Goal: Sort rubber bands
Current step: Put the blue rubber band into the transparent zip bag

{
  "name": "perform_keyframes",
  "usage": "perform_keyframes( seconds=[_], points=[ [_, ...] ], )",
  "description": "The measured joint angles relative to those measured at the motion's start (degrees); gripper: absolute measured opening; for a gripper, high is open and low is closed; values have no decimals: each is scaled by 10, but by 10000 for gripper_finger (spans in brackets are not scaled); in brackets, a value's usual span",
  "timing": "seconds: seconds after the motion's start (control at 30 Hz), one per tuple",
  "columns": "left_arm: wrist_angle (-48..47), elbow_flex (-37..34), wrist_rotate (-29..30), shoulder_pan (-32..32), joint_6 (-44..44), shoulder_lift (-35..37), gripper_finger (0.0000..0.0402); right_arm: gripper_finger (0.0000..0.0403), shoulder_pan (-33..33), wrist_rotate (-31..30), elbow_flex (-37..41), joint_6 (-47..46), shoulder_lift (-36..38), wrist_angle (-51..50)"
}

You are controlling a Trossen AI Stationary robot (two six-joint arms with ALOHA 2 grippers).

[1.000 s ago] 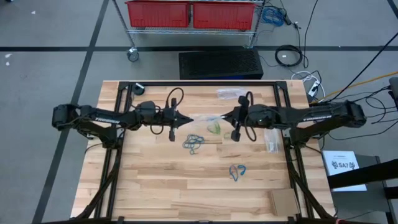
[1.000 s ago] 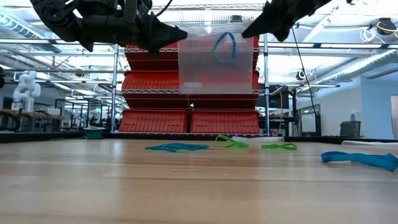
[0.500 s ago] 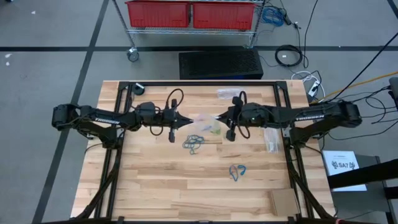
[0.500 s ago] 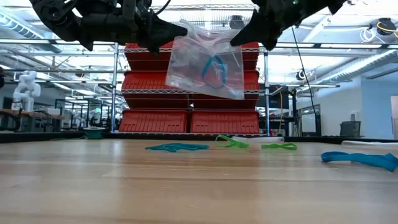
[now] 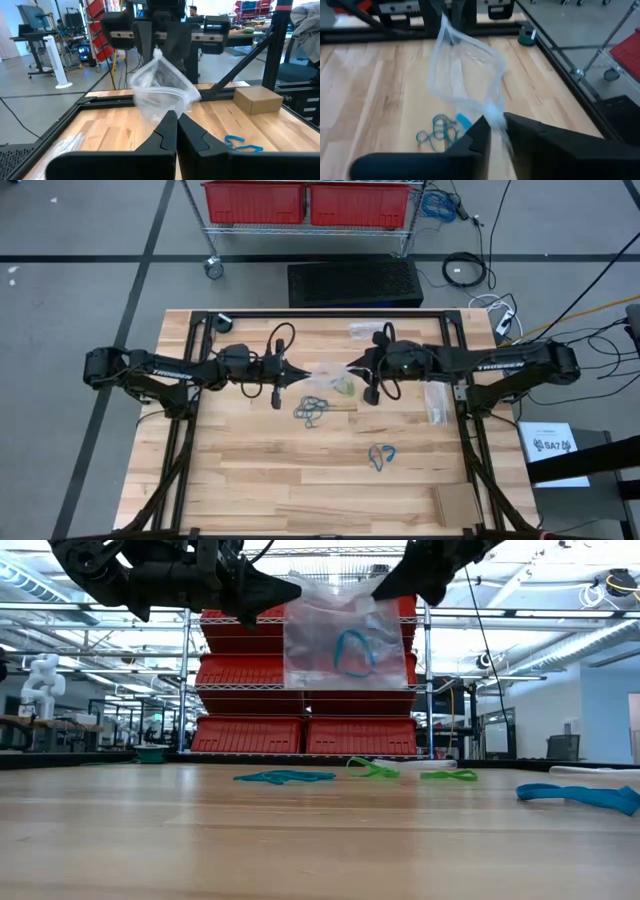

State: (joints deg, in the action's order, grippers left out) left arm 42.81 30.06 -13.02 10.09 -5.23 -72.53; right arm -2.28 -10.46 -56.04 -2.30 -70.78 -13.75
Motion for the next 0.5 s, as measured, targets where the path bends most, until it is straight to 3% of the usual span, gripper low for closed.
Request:
perform_keyframes(
  seconds=[0.4,0.5],
  points=[
    [-7,0,0,0,-1,0,0,181,10,2,-125,-62,0,-319],
    [-15,0,1,1,-1,0,0,196,34,35,-135,-107,1,-413]
  ],
)
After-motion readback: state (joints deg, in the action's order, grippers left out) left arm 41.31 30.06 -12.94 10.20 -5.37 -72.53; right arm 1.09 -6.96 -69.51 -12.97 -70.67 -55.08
